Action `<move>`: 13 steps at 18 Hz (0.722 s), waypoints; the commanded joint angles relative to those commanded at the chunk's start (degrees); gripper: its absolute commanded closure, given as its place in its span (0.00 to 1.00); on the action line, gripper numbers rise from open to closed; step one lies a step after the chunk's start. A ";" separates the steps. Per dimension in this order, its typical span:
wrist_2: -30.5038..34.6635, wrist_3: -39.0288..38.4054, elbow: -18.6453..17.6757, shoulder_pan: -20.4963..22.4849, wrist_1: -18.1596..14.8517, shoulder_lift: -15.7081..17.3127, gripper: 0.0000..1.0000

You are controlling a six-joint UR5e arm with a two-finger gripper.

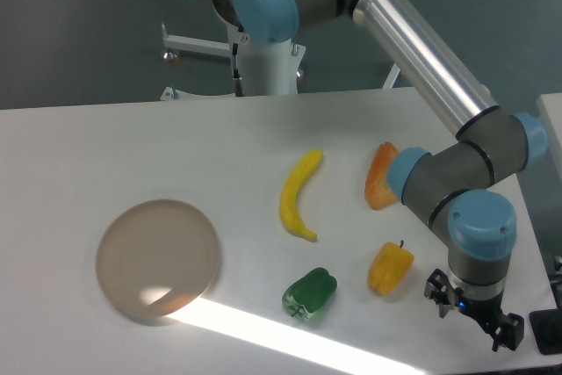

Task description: Pick up the green pepper from the table

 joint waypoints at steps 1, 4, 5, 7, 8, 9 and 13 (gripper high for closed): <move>0.00 0.00 0.00 0.00 0.09 -0.09 0.00; -0.26 -0.18 0.00 -0.09 0.00 -0.09 0.00; -0.44 -0.18 -0.09 -0.09 0.00 -0.09 0.00; -0.61 -0.44 -0.35 -0.26 0.09 0.09 0.00; -0.79 -1.31 -0.09 -0.35 0.17 0.09 0.00; -1.57 -1.58 -0.52 -0.53 0.35 0.44 0.00; -4.04 -2.46 -3.68 -0.44 0.26 2.98 0.00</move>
